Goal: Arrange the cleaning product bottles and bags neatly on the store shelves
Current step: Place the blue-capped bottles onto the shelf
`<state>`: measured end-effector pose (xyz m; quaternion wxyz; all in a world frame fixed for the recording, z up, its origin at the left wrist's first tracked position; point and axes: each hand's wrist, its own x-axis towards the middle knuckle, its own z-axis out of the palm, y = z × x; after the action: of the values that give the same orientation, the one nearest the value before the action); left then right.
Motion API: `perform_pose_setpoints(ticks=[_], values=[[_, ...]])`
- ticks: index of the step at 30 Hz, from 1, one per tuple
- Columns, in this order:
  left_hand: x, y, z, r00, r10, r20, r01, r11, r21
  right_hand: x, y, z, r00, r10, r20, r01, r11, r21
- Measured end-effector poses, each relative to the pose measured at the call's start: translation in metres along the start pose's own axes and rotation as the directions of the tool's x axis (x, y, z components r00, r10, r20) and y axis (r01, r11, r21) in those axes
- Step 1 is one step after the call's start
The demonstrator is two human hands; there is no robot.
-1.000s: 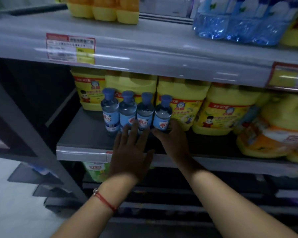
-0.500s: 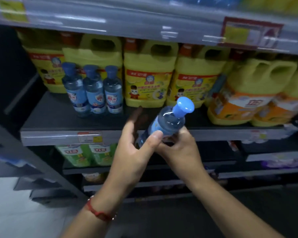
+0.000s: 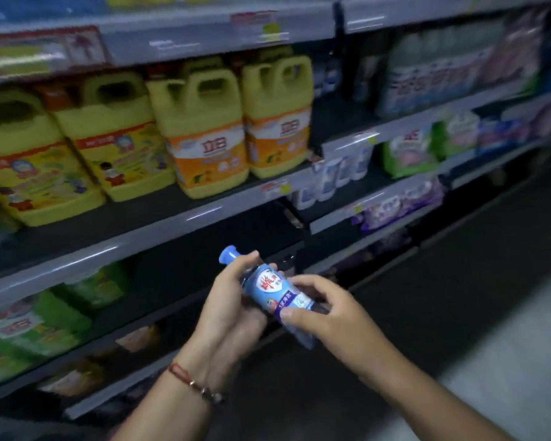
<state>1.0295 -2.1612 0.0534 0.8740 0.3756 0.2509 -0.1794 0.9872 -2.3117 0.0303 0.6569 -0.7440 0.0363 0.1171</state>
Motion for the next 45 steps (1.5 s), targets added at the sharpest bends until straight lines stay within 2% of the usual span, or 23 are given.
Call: perform_pose_setpoints(ticks=[3, 7, 11, 13, 16, 20, 24, 26, 32, 34, 37, 39, 42, 45], values=[[0.015, -0.035, 0.04, 0.991, -0.125, 0.05, 0.127, 0.991, -0.052, -0.026, 0.017, -0.054, 0.996, 0.077, -0.048, -0.071, 0.991, 0.115], [0.02, -0.072, 0.085, 0.979, -0.156, 0.13, 0.141, 0.983, 0.118, -0.043, 0.029, -0.109, 0.983, 0.162, -0.081, -0.148, 0.976, 0.157], [0.037, -0.09, 0.113, 0.975, -0.128, 0.18, 0.06, 0.938, 0.342, -0.039, 0.033, -0.147, 0.974, 0.214, -0.072, -0.189, 0.947, 0.261], [0.049, -0.092, 0.125, 0.963, -0.124, 0.238, -0.011, 0.869, 0.494, -0.029, 0.034, -0.164, 0.971, 0.221, -0.095, -0.177, 0.924, 0.339], [0.066, -0.086, 0.14, 0.954, -0.064, 0.294, -0.141, 0.768, 0.624, -0.007, 0.031, -0.187, 0.969, 0.202, -0.144, -0.142, 0.927, 0.347], [0.095, -0.069, 0.162, 0.937, 0.043, 0.348, -0.296, 0.627, 0.72, 0.034, 0.013, -0.213, 0.978, 0.152, -0.144, -0.113, 0.962, 0.248], [0.122, -0.043, 0.184, 0.905, 0.181, 0.386, -0.417, 0.559, 0.716, 0.081, -0.005, -0.232, 0.984, 0.055, -0.167, -0.041, 0.995, 0.089], [0.132, -0.029, 0.193, 0.878, 0.232, 0.419, -0.478, 0.478, 0.737, 0.102, -0.016, -0.239, 0.99, -0.006, -0.138, 0.005, 1.0, -0.006], [0.15, 0.005, 0.216, 0.821, 0.341, 0.458, -0.552, 0.269, 0.789, 0.163, -0.046, -0.244, 0.988, -0.147, -0.05, 0.122, 0.932, -0.342], [0.156, 0.014, 0.223, 0.798, 0.412, 0.441, -0.544, 0.177, 0.82, 0.183, -0.055, -0.246, 0.985, -0.174, -0.009, 0.157, 0.908, -0.388], [0.167, 0.023, 0.228, 0.724, 0.536, 0.435, -0.432, -0.139, 0.891, 0.216, -0.069, -0.25, 0.979, -0.197, 0.047, 0.2, 0.909, -0.365], [0.169, 0.026, 0.232, 0.669, 0.613, 0.42, -0.313, -0.28, 0.908, 0.238, -0.075, -0.253, 0.979, -0.178, 0.1, 0.2, 0.932, -0.303], [0.173, 0.027, 0.236, 0.605, 0.688, 0.402, -0.136, -0.408, 0.903, 0.273, -0.082, -0.253, 0.976, -0.161, 0.144, 0.188, 0.962, -0.197], [0.178, 0.027, 0.229, 0.522, 0.752, 0.403, -0.021, -0.461, 0.887, 0.304, -0.092, -0.249, 0.966, -0.18, 0.185, 0.2, 0.975, -0.092]])
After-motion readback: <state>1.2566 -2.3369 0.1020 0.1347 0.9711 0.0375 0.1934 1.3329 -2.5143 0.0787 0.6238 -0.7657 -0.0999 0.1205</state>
